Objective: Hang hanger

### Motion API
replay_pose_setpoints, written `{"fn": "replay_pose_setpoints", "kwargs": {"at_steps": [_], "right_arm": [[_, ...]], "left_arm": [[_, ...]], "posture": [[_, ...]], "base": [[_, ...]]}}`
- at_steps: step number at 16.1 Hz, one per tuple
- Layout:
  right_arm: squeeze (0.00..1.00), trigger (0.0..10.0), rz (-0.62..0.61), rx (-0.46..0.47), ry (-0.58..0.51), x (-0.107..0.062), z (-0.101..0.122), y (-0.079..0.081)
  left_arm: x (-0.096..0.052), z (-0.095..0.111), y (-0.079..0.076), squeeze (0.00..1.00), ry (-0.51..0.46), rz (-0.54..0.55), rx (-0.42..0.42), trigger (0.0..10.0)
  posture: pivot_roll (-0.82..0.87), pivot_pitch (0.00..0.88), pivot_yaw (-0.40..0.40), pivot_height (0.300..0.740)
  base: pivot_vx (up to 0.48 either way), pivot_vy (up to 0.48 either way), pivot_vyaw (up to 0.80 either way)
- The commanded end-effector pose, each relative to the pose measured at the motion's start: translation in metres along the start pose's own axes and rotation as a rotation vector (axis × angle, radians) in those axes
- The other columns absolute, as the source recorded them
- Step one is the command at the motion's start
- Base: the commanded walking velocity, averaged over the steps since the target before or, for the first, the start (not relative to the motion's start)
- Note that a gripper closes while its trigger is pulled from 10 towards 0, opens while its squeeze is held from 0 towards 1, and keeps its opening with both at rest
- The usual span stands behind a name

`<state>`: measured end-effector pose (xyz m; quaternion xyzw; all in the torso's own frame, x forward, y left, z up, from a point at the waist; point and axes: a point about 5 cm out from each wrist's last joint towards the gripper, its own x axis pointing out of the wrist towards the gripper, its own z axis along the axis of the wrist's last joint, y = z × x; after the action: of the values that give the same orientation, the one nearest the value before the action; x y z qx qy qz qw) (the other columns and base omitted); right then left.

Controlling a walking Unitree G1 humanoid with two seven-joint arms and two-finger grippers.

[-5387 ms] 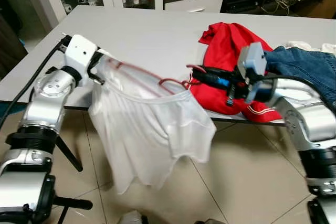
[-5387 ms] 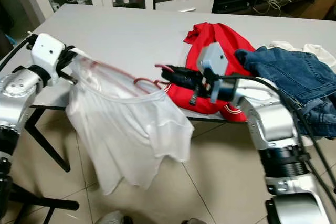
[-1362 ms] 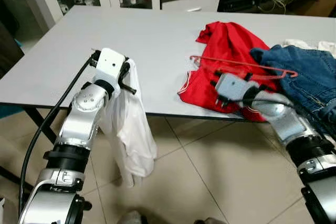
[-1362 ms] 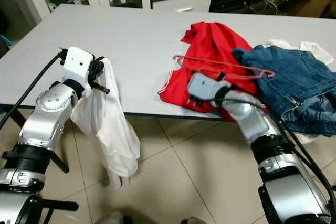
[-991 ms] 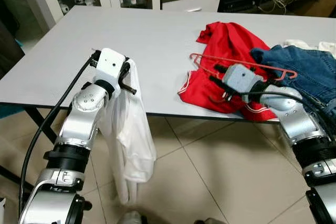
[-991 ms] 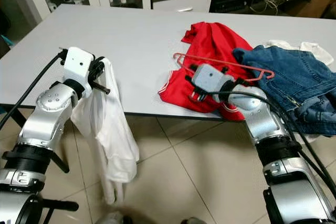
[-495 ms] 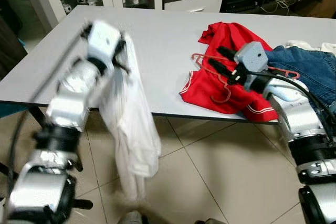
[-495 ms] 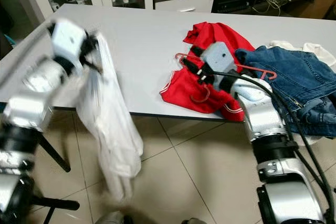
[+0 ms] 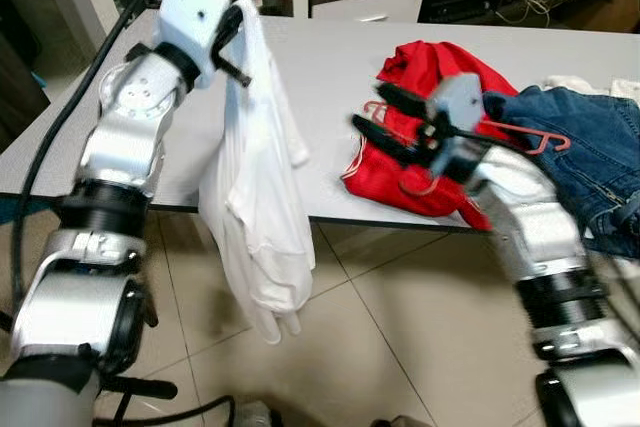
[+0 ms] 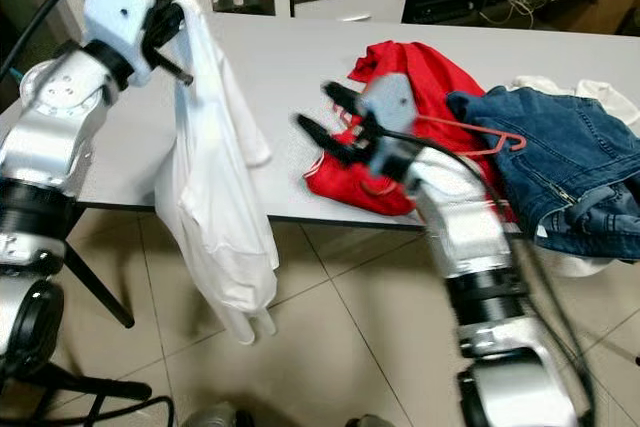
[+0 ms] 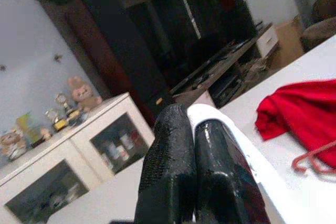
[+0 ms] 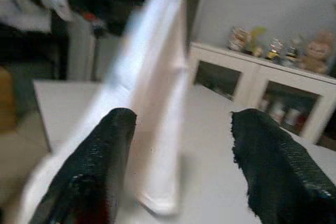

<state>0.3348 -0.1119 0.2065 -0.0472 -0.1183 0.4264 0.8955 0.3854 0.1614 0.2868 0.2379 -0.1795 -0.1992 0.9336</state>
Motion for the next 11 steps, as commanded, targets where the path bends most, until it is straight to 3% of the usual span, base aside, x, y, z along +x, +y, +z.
{"fn": "replay_pose_setpoints", "kwargs": {"at_steps": [1,4,5,6,8,11], "right_arm": [[1.0,10.0,-0.006,0.024,-0.004,0.003,0.001,0.002],[1.0,10.0,0.035,0.098,-0.018,0.015,0.001,0.016],[0.1,10.0,0.037,0.116,0.015,0.021,-0.006,0.022],[0.0,10.0,0.027,0.118,0.035,0.024,-0.01,0.024],[0.0,10.0,-0.031,0.143,0.059,0.03,-0.017,0.024],[0.0,10.0,-0.012,0.176,0.058,0.043,-0.018,0.037]], "left_arm": [[0.007,0.015,0.001,0.0,-0.061,-0.01,0.013,10.0],[0.014,0.019,-0.009,0.0,-0.086,-0.038,0.008,10.0],[0.016,0.021,-0.015,0.0,-0.103,-0.052,-0.004,10.0],[0.017,0.023,-0.018,0.0,-0.11,-0.058,-0.008,10.0],[0.018,0.026,-0.024,0.0,-0.133,-0.07,-0.02,10.0],[0.02,0.029,-0.037,0.0,-0.155,-0.085,-0.054,10.0]], "posture": [[-0.04,0.0,0.056,0.74],[-0.04,0.0,0.052,0.74],[-0.03,0.0,0.046,0.74],[-0.03,0.0,0.046,0.74],[-0.02,0.0,0.038,0.74],[-0.02,0.0,0.035,0.74]], "base": [[0.0,0.0,0.0],[0.0,0.0,0.0],[0.0,0.0,0.0],[0.0,0.0,0.0],[0.0,0.0,0.0],[0.0,0.0,0.0]]}}
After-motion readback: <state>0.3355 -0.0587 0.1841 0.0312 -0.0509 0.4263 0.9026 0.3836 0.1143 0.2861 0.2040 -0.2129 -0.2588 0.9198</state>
